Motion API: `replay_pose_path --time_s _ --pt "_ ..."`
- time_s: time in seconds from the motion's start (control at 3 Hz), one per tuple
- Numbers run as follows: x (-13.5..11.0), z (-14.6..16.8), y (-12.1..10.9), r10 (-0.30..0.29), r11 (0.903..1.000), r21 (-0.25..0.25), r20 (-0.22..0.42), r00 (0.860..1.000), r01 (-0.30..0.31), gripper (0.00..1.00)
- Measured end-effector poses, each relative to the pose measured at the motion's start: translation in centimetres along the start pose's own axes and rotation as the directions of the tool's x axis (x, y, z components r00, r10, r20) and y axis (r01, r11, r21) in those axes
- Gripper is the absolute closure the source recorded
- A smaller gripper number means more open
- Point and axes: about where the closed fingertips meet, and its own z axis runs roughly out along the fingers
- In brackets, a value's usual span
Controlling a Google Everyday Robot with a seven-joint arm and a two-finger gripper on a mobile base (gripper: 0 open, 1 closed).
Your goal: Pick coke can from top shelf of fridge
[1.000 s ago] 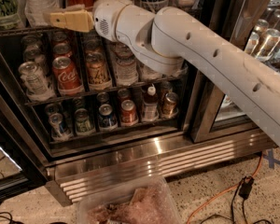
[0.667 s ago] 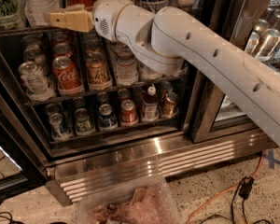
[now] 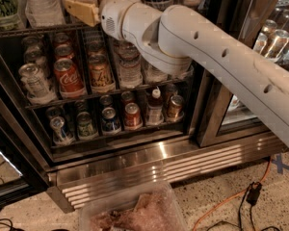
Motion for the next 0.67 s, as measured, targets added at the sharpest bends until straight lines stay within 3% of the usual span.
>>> replay_pose_path --time_s 0.67 --pt "0.0 0.8 -0.45 -0.002 0.9999 0.017 -0.016 1.0 0.002 0.88"
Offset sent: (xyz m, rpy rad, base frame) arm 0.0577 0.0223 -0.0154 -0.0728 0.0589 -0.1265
